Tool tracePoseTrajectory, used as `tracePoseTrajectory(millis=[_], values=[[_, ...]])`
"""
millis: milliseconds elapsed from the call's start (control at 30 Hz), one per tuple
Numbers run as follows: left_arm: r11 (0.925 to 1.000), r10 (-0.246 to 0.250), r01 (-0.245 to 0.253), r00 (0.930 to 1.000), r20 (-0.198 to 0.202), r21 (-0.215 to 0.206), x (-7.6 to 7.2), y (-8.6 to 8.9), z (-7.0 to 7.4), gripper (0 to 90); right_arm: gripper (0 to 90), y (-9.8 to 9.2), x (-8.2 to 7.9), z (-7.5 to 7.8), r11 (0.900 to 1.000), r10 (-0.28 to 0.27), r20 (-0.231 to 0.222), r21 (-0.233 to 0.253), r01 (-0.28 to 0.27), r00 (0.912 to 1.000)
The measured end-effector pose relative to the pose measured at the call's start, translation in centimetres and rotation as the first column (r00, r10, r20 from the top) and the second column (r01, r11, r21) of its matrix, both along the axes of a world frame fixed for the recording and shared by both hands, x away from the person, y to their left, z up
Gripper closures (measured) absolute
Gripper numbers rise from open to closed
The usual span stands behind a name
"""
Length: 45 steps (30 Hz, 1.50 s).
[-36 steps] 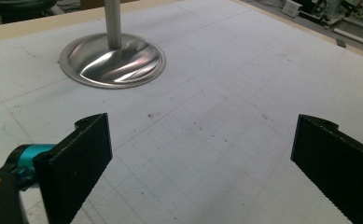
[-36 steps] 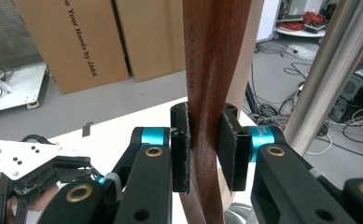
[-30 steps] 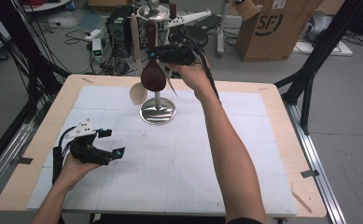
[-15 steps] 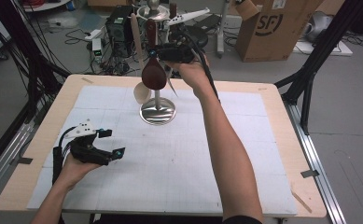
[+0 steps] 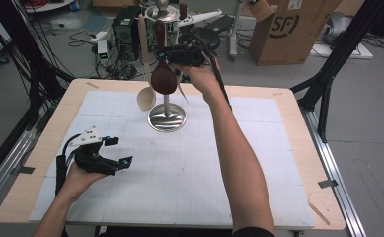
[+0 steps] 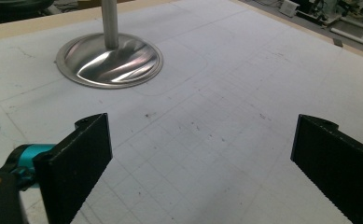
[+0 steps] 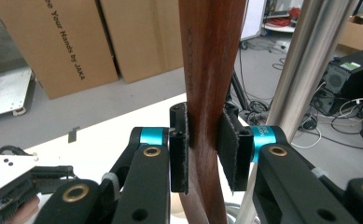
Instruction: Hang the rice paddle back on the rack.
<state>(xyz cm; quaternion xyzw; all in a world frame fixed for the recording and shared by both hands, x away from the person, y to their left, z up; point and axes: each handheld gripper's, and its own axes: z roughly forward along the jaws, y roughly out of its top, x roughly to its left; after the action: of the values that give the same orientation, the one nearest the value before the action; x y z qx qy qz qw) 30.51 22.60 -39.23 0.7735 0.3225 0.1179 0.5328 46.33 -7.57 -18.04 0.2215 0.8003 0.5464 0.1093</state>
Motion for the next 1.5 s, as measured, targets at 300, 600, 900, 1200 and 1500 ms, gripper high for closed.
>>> tracePoseTrajectory(millis=[300, 600, 900, 1200, 1500], values=[[1.0, -0.002, 0.002, 1.0, 0.0, -0.001, 0.0, 0.0, 0.0, 5.8, 66.2, -0.3, -0.3, 0.1, 1.0, -0.017, -0.006, 0.013, 0.018, 0.9998], [1.0, -0.005, 0.005, 1.0, -0.002, 0.003, 0.1, 0.0, 0.0, 5.8, 58.7, -1.3, -0.6, 0.0, 0.999, -0.031, -0.007, 0.035, 0.032, 0.9995], [1.0, -0.006, 0.006, 1.0, -0.005, 0.007, 0.1, -0.1, -0.1, 5.8, 53.9, -2.5, -1.2, -0.6, 0.998, -0.034, -0.009, 0.05, 0.035, 0.9994], [0.9999, -0.007, 0.007, 0.9999, -0.009, 0.01, 0.1, -0.1, -0.1, 5.8, 50.5, -3.5, -1.7, -1.3, 0.998, -0.032, -0.017, 0.055, 0.033, 0.9993], [0.9999, -0.007, 0.007, 0.9999, -0.01, 0.01, 0.1, -0.1, -0.2, 5.8, 48.2, -4.3, -2.0, -2.2, 0.997, -0.038, -0.022, 0.06, 0.04, 0.999]])
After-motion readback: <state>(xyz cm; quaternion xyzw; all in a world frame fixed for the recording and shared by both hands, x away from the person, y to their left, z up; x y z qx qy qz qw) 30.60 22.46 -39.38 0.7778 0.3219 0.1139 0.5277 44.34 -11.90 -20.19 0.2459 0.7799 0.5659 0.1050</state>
